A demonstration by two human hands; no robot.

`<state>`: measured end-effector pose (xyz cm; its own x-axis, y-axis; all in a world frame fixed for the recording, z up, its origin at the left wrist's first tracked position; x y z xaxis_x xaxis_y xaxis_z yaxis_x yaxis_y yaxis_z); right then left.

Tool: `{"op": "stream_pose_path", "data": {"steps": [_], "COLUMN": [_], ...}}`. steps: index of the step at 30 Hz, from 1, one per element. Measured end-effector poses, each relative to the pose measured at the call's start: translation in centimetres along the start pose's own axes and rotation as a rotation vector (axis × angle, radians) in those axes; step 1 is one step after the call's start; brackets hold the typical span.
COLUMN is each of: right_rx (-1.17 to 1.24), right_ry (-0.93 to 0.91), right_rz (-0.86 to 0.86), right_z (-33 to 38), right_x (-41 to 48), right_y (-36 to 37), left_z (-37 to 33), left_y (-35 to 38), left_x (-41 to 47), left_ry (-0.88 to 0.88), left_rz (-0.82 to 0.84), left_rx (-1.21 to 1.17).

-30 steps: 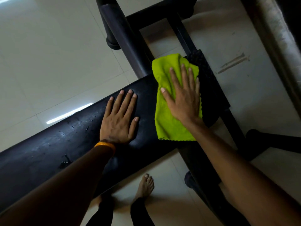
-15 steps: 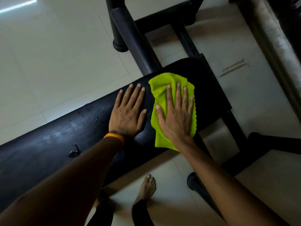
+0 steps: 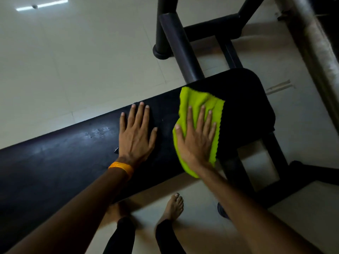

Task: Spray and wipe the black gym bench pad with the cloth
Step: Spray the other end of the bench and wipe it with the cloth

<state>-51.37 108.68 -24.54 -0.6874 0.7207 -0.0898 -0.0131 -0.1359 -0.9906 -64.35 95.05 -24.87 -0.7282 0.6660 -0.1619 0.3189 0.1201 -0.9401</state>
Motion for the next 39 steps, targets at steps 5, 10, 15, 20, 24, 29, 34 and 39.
{"op": "stream_pose_path", "data": {"steps": [5, 10, 15, 20, 24, 29, 34, 39], "right_rx": [-0.002, -0.043, -0.019, -0.038, -0.018, -0.067, -0.086, -0.056], "right_ry": [-0.285, -0.197, -0.216, -0.416, -0.093, -0.262, -0.533, -0.721], "right_rz": [0.102, 0.012, 0.072, 0.105, 0.015, 0.104, 0.116, 0.112], "right_z": [3.2, 3.0, 6.6, 5.7, 5.2, 8.9, 11.8, 17.5], "right_x": [-3.7, 3.6, -5.2, 2.4, 5.5, -6.5, -2.3, -1.9], "right_y": [0.8, 0.2, 1.4, 0.8, 0.7, 1.5, 1.7, 2.5], "left_z": [7.1, 10.6, 12.2, 13.8, 13.7, 13.8, 13.9, 13.8], "left_y": [-1.9, -2.5, -2.6, -2.2, -1.8, -1.8, -1.4, -1.4], "left_x": [-1.4, -5.1, -8.8, -9.9, -10.1, -10.1, -9.8, -9.9], "left_ry": [-0.050, -0.042, -0.093, -0.102, -0.103, -0.102, -0.103, -0.099], "left_rz": [0.019, -0.002, -0.023, -0.053, -0.061, -0.072, -0.074, -0.074], "left_rx": [0.012, 0.001, -0.028, 0.015, 0.053, 0.047, 0.082, 0.090]}}
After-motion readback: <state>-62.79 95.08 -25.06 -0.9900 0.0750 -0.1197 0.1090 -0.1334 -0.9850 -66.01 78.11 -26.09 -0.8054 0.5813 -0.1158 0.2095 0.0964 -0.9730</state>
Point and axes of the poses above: each hand's wrist, its own x-axis towards the middle knuckle, its own y-axis out of the palm, z = x × y, the point moved 6 cm from there along x, towards the middle knuckle, and after that the axes turned 5 degrees about -y, right-handed, at the moved point
